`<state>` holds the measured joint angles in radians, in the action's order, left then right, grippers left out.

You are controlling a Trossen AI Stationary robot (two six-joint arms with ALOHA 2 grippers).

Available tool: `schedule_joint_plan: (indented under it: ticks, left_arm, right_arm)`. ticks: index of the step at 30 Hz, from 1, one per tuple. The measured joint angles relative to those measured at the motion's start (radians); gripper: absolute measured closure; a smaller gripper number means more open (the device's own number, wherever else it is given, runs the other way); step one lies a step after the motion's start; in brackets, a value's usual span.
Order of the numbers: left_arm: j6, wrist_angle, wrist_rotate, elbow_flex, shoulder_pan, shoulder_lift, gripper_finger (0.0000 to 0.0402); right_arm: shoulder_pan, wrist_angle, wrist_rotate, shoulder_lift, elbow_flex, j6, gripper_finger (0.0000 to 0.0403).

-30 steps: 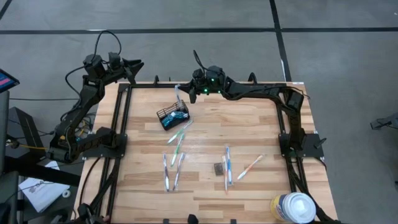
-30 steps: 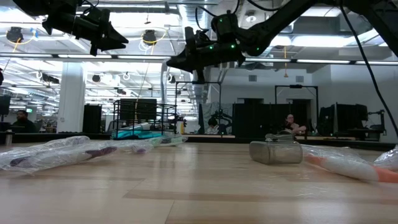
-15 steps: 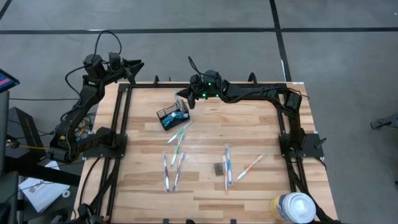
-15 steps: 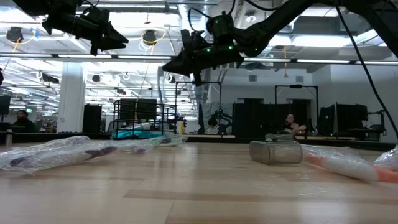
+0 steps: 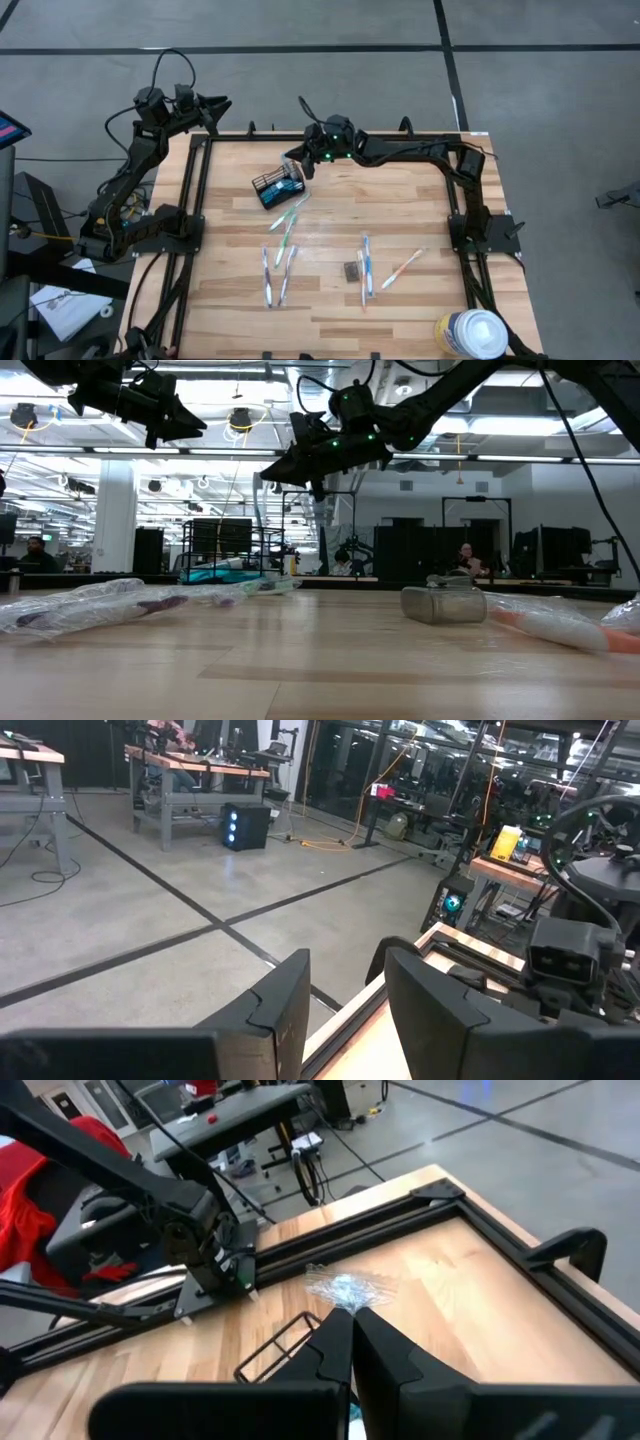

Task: Pick & Place toothbrushing station
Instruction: Put the blue toothbrush into the black organizer

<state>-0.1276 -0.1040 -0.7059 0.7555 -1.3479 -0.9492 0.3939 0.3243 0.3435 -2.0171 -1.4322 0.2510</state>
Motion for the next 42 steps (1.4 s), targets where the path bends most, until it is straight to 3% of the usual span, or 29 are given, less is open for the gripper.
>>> schedule_joint_plan:
  ticks: [5,16,22,28,32,37,40,42]
  left_arm:
    - [0.0,0.0,-0.001,0.0,0.0,0.0,0.0275]
    - [-0.01,0.0,-0.006,0.0,0.0,0.0,0.0275]
    - [-0.011,0.003,-0.006,0.0,0.0,0.0,0.0275]
    - [-0.011,0.008,-0.006,0.0,0.0,0.0,0.0275]
    - [-0.011,0.008,-0.006,0.0,0.0,0.0,0.0275]
    - [-0.011,0.009,-0.006,0.0,0.0,0.0,0.0275]
    - [-0.018,0.018,-0.009,0.0,0.001,0.0,0.0275]
    - [-0.01,0.025,-0.074,0.0,0.007,-0.004,0.0275]
  right_arm:
    - [-0.002,-0.028,0.0,0.0,0.007,-0.015,0.0403]
    - [0.0,0.211,0.001,0.001,0.132,0.112,0.0391]
    - [0.035,0.212,0.128,0.0,0.103,0.243,0.0305]
    - [0.041,0.209,0.163,0.008,0.1,0.274,0.0178]
    - [0.04,0.205,0.184,0.008,0.1,0.306,0.0115]
    - [0.042,0.217,0.183,0.008,0.1,0.304,0.0074]
    - [0.052,0.321,0.208,0.009,0.1,0.372,0.0072]
    - [0.059,0.42,0.235,0.024,0.099,0.453,0.0079]
